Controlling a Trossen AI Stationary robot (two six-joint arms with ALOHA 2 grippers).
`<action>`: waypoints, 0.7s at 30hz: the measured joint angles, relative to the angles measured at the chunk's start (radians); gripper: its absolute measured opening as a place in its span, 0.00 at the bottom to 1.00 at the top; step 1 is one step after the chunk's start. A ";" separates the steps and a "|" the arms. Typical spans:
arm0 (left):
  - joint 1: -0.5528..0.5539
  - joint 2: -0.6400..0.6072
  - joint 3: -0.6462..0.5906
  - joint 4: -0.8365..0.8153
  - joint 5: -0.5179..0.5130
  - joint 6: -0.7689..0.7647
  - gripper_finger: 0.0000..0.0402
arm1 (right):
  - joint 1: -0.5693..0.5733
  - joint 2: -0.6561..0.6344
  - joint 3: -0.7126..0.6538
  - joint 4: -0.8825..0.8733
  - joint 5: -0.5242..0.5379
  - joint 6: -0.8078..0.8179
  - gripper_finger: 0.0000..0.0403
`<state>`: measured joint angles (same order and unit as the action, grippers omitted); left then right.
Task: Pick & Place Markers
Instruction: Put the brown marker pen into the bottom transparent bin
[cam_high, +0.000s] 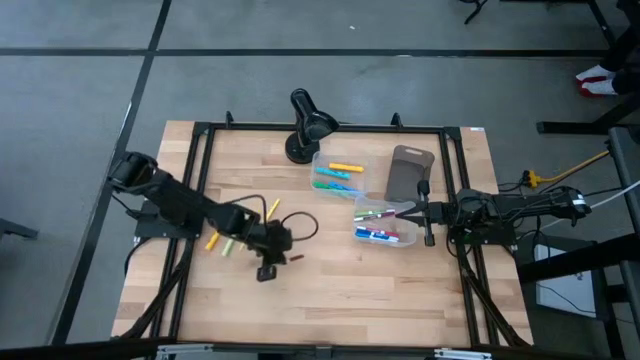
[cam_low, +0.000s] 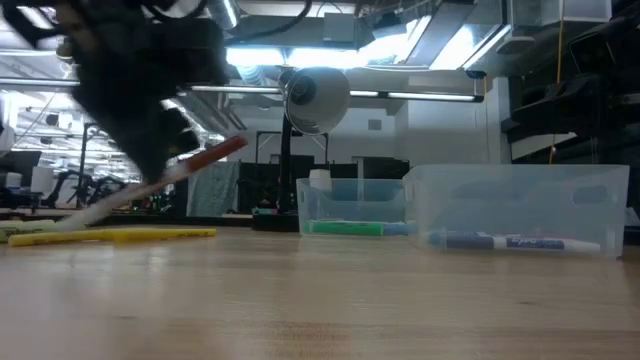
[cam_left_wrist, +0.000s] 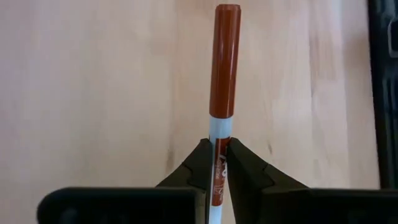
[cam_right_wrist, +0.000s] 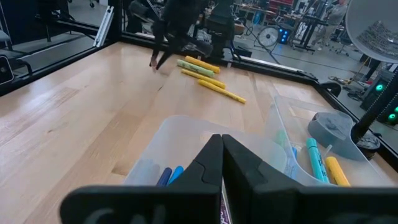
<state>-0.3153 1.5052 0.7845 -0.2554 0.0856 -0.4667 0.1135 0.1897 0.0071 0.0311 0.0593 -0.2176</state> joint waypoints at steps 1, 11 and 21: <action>0.015 0.000 0.000 0.023 -0.004 0.031 0.07 | 0.000 0.000 0.000 0.000 0.000 0.000 0.02; 0.118 -0.001 0.001 0.254 -0.124 0.302 0.07 | 0.000 0.000 0.000 0.000 0.000 0.000 0.02; 0.169 -0.001 0.001 0.566 -0.172 0.491 0.07 | 0.000 0.000 0.000 0.000 0.000 0.000 0.02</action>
<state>-0.1467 1.5043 0.7855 0.3102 -0.0868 0.0240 0.1135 0.1898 0.0071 0.0311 0.0593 -0.2176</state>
